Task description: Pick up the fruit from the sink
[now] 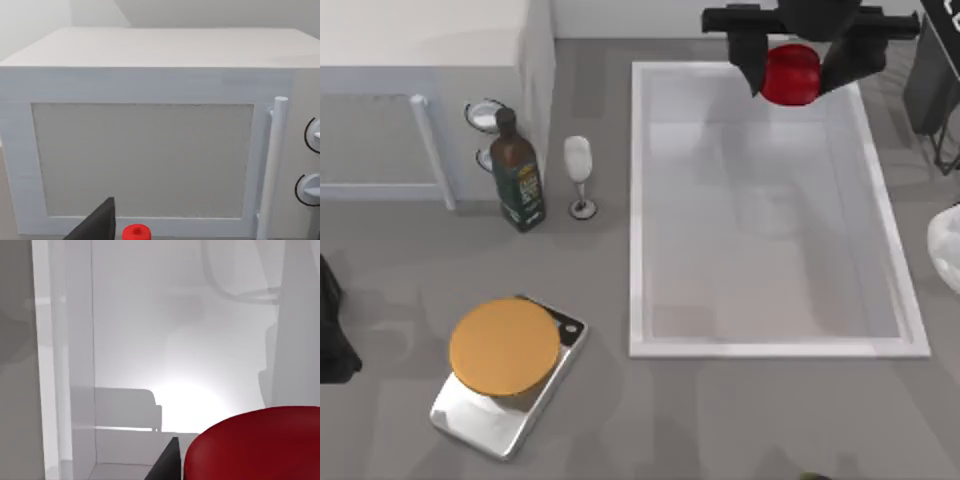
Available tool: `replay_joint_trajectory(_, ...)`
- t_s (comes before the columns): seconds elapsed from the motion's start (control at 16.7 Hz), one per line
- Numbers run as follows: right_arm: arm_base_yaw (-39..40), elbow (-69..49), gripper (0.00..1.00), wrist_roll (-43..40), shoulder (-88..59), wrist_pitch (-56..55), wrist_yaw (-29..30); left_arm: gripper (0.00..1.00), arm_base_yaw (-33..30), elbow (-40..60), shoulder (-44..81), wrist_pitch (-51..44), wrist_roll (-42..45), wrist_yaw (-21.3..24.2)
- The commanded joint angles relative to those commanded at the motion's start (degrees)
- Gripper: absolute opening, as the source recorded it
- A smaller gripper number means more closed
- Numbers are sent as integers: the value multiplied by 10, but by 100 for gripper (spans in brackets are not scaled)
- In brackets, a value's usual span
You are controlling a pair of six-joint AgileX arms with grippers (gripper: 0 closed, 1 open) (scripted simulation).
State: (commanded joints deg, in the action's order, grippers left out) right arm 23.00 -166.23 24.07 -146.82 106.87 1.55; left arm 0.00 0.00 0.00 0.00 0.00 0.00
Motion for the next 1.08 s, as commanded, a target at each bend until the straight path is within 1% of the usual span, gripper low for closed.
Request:
replay_joint_trajectory(0.18,0,-1,0,0,0,1,0,100,0,0,0,0,0,0)
replay_joint_trajectory(0.24,5,-115,0,1,-52,-23,-4,100,0,0,0,0,0,0)
replay_joint_trajectory(0.36,3,-108,0,-1,-48,-25,-4,100,0,0,0,0,0,0)
replay_joint_trajectory(0.48,-6,-78,0,-10,-27,-34,-4,100,0,0,0,0,0,0)
replay_joint_trajectory(0.6,-22,-23,0,-26,8,-51,-5,100,0,0,0,0,0,0)
replay_joint_trajectory(0.72,-43,56,0,-47,55,-73,-6,100,0,0,0,0,0,0)
replay_joint_trajectory(1.08,-126,385,0,-131,242,-160,-10,100,0,0,0,0,0,0)
